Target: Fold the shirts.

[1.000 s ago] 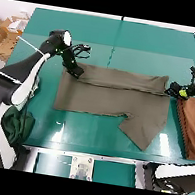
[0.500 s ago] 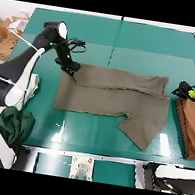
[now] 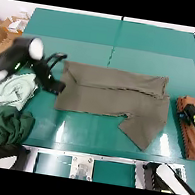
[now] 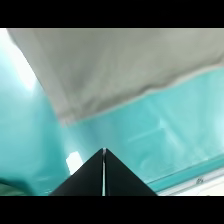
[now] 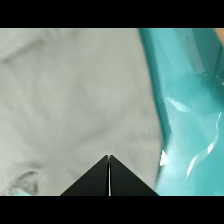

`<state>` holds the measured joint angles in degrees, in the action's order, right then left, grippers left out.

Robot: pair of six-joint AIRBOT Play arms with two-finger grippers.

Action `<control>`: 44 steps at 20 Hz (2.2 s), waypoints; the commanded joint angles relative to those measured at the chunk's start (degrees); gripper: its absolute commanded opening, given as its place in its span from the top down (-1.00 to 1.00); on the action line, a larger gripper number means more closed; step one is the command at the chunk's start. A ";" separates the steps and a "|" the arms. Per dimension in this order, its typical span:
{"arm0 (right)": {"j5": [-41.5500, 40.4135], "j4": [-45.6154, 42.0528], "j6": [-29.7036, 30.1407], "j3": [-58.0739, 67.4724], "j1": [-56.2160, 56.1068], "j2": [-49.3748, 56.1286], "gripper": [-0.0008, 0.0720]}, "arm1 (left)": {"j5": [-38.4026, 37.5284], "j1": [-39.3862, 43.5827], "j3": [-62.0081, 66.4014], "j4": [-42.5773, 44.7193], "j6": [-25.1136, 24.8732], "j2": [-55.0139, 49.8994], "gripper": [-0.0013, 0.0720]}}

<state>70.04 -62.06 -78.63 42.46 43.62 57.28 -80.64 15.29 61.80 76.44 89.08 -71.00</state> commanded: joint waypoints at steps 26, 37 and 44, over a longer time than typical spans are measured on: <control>-3.04 0.33 -9.29 -21.99 0.50 -3.74 -0.43 | 64.72 9.14 -39.71 -34.80 4.92 6.01 0.91; -5.86 8.02 -6.45 -23.63 0.48 2.36 -0.16 | 63.82 9.14 -39.71 -34.75 4.87 6.01 0.91; -2.93 16.15 2.56 -21.59 0.50 5.86 0.92 | 53.27 9.11 -35.89 -23.39 5.60 7.63 0.92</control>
<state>64.27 -48.27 -78.74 19.31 44.10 62.83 -21.43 24.38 23.68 46.46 94.00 -64.47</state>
